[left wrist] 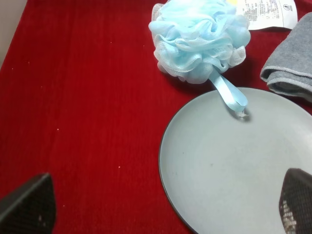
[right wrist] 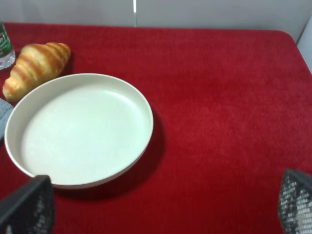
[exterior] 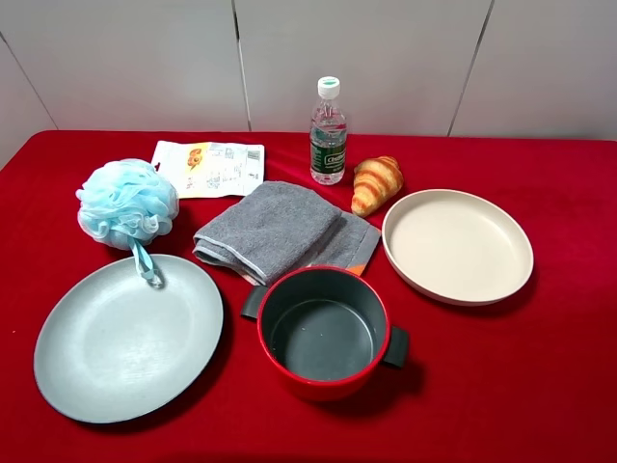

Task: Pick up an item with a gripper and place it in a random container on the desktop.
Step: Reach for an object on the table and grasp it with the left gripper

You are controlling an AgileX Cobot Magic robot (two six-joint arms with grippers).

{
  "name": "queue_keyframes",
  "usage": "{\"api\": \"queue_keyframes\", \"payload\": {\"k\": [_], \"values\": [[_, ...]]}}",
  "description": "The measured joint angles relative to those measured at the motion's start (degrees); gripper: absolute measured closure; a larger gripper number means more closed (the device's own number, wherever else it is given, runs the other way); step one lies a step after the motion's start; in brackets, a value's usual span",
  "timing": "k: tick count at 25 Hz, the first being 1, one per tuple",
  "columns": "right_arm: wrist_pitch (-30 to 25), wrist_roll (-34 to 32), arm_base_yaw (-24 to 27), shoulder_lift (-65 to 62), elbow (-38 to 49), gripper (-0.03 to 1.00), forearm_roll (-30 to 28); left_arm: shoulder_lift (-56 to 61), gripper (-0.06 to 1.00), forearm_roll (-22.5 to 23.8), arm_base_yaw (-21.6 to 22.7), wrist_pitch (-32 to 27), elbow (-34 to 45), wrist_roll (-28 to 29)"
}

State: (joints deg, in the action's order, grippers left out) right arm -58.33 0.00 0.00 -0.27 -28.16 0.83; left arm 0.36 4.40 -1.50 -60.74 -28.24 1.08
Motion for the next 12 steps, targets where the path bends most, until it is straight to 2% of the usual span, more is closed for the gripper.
{"api": "queue_keyframes", "payload": {"k": [12], "values": [[0.00,0.00,0.00,0.00,0.00,0.27,0.00,-0.07,0.05,-0.05,0.00,0.00,-0.60,0.00]]}}
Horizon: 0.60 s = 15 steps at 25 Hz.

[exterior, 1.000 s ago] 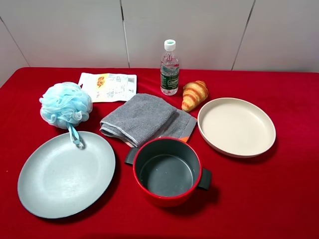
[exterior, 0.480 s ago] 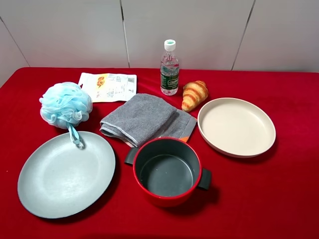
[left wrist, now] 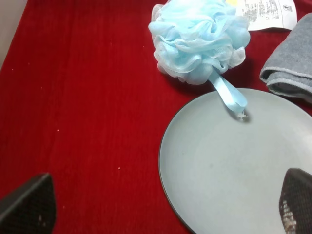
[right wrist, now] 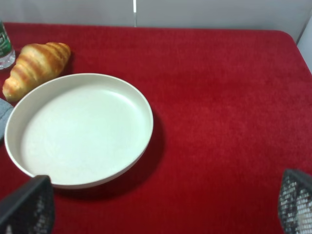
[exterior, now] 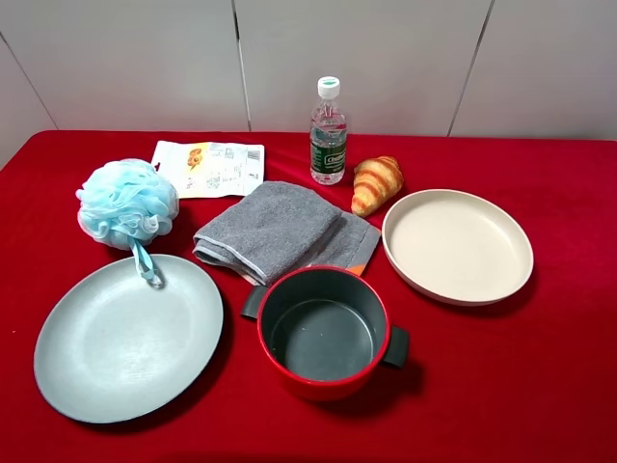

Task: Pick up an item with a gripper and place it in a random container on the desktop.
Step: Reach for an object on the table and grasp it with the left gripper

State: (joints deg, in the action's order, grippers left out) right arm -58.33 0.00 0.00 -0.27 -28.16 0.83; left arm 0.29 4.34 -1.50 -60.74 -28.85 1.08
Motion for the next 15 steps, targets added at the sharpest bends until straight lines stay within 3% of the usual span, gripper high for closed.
{"api": "queue_keyframes", "payload": {"k": [15], "values": [[0.05,0.00,0.00,0.00,0.00,0.27,0.00,-23.16,0.05,-0.07,0.00,0.15,-12.91,-0.29]]}}
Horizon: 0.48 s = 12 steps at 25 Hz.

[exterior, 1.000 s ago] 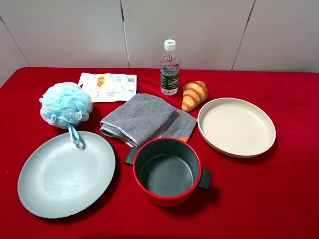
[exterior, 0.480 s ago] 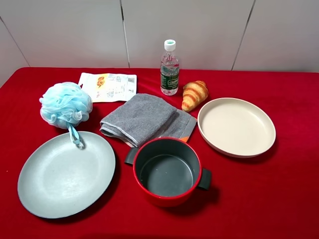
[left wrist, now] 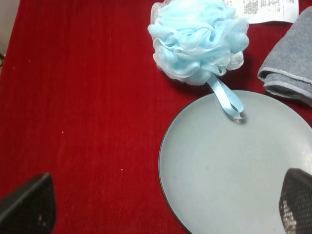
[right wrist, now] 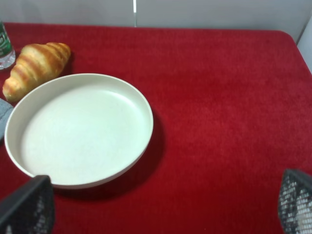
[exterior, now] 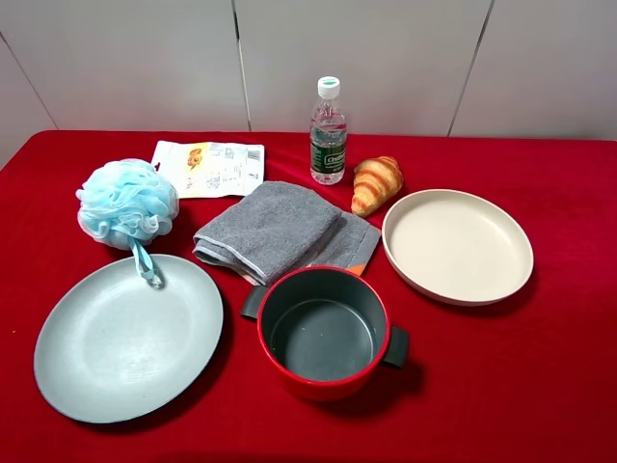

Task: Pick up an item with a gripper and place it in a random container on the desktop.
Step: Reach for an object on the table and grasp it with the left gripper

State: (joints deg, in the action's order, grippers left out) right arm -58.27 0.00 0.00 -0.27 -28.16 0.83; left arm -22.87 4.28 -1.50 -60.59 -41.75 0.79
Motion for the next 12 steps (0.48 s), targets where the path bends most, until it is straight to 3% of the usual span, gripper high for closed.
{"api": "queue_keyframes", "payload": {"k": [12], "values": [[-0.05,0.00,0.02,0.00,0.00,0.27,0.00,-22.82,0.02,-0.85,0.00,0.07,-11.69,-2.77]]}}
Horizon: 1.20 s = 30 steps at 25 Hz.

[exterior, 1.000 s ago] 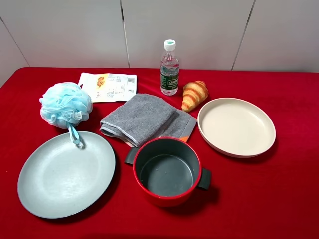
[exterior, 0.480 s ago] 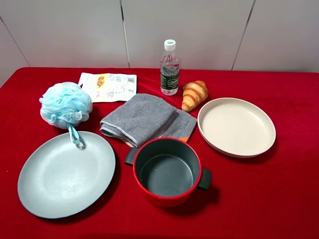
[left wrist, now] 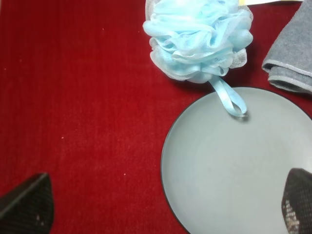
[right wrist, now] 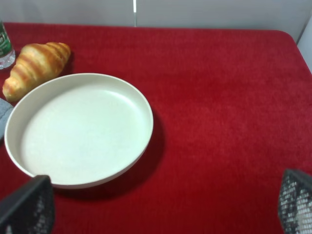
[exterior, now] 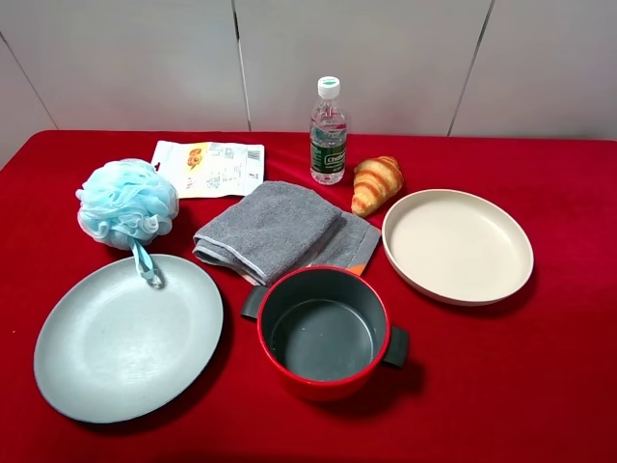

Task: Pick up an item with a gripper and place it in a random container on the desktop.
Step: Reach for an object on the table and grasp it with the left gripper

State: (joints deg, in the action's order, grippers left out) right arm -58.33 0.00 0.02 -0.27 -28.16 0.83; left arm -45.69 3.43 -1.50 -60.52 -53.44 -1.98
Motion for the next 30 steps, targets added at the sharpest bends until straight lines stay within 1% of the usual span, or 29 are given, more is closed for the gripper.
{"api": "queue_keyframes", "payload": {"k": [3,6,14,19,24,30], "values": [[0.00,0.00,0.00,0.00,0.00,0.27,0.00,-5.66,-0.01,-0.63,0.00,0.17,-2.21,-0.94],[0.00,0.00,0.00,0.00,0.00,0.27,0.00,-11.28,-0.04,-1.51,0.00,0.48,-4.49,-3.28],[0.00,0.00,-0.02,0.00,0.00,0.27,0.00,-24.88,-0.05,-4.99,-0.07,1.02,-10.29,-6.72],[0.00,0.00,-0.02,0.00,0.00,0.27,0.00,-32.39,-0.05,-4.70,-1.85,1.97,-13.54,-7.10],[0.00,0.00,-0.02,0.00,0.00,0.27,0.00,-39.52,-0.05,-2.82,-4.84,4.24,-16.43,-7.10],[0.00,0.00,-0.02,0.00,0.00,0.27,0.00,-47.01,-0.05,-2.58,-5.41,5.73,-18.88,-6.58]]}}
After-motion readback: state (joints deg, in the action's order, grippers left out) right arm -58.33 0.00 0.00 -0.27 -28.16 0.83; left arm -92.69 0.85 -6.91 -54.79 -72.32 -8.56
